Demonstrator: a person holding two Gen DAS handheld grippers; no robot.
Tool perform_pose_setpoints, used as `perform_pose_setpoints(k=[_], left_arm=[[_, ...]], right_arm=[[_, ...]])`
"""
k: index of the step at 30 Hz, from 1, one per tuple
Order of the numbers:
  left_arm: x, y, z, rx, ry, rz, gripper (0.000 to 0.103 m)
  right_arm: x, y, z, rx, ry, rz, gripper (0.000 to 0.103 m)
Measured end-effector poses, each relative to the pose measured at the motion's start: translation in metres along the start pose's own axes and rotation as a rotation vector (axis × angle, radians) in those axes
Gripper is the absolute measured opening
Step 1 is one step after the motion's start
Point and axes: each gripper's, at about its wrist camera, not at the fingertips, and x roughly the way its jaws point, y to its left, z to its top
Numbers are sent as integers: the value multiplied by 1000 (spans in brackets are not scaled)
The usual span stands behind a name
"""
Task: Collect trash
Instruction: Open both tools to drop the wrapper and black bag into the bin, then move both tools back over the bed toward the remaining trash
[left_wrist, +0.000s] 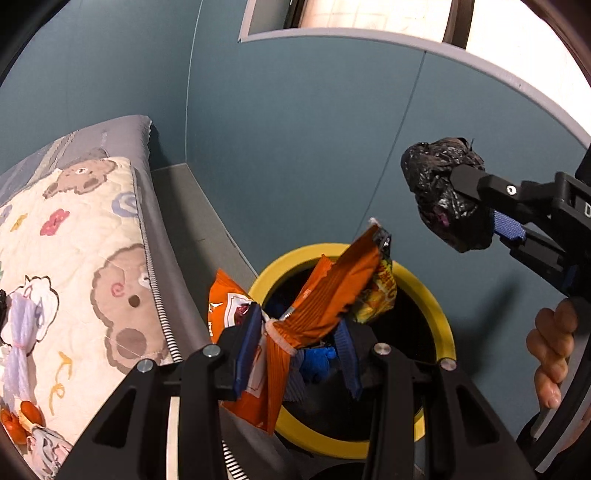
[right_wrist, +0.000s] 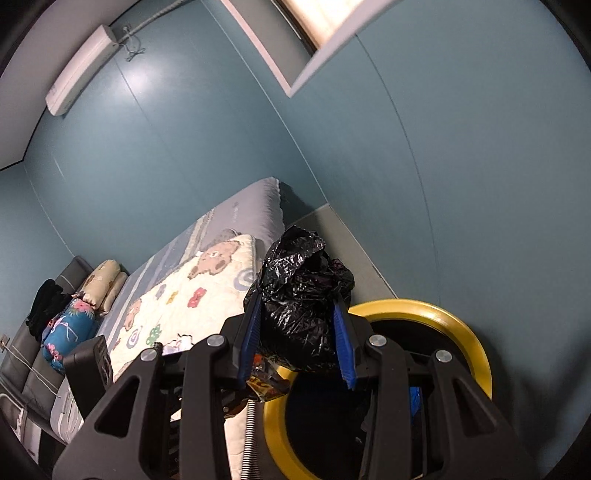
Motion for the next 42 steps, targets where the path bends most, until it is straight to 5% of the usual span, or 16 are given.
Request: perform_pose_setpoints(k=[13, 23, 29, 42], left_arm=[[22, 0, -9, -49, 57, -56, 47], [-4, 0, -12, -74, 13, -49, 84], [-34, 16, -17, -78, -51, 29, 94], [-125, 77, -33, -143, -158, 207, 95]], right_arm=[[22, -30, -12, 55, 40, -44, 47], [9, -28, -14, 78, 20, -72, 60], [1, -21, -15, 77, 16, -54, 69], [-8, 59, -32, -51, 45, 48, 77]])
